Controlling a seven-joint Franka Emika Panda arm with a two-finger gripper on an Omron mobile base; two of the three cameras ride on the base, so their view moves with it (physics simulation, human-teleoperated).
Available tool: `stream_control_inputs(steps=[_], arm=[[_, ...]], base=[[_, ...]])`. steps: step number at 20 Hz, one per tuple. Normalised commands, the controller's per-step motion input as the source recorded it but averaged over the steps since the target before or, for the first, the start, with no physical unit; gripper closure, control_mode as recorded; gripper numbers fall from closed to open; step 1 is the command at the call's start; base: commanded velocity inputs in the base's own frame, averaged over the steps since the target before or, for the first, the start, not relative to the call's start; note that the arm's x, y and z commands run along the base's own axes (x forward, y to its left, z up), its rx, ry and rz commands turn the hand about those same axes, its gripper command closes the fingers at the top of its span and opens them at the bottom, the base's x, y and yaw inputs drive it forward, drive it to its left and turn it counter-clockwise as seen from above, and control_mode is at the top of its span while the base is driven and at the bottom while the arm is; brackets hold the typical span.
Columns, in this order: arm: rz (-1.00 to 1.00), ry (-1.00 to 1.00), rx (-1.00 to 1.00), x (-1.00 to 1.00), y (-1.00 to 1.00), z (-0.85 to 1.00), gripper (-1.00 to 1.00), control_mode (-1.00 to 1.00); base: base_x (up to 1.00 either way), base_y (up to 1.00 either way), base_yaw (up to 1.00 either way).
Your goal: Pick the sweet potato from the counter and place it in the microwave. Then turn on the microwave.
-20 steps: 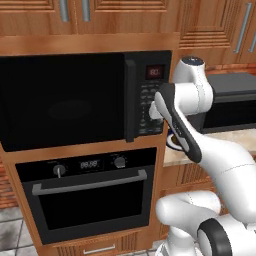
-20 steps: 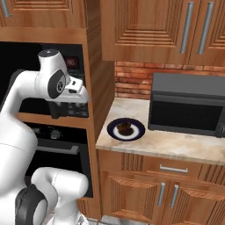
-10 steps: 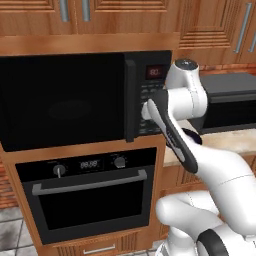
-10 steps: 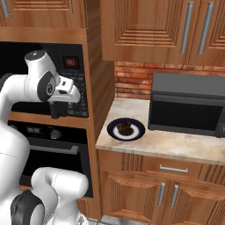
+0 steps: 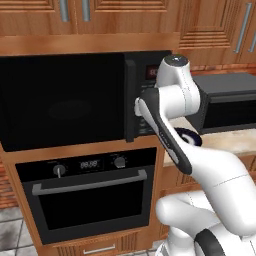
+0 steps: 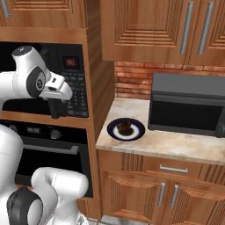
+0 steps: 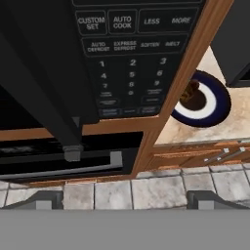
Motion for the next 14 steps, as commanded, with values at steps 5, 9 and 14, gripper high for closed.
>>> stream_control_inputs(steps=[5,9,14], arm=[[-0.06,-0.03,0.00,0.00,0.22,0.06,-1.00,-1.00],[-0.03,-0.06,-0.01,0.00,0.24,0.00,-1.00,-1.00],[-0.02,-0.07,-0.01,0.00,0.21,0.00,-1.00,-1.00]], base=[[0.00,0.00,0.00],[0.00,0.00,0.00],[0.00,0.00,0.00]])
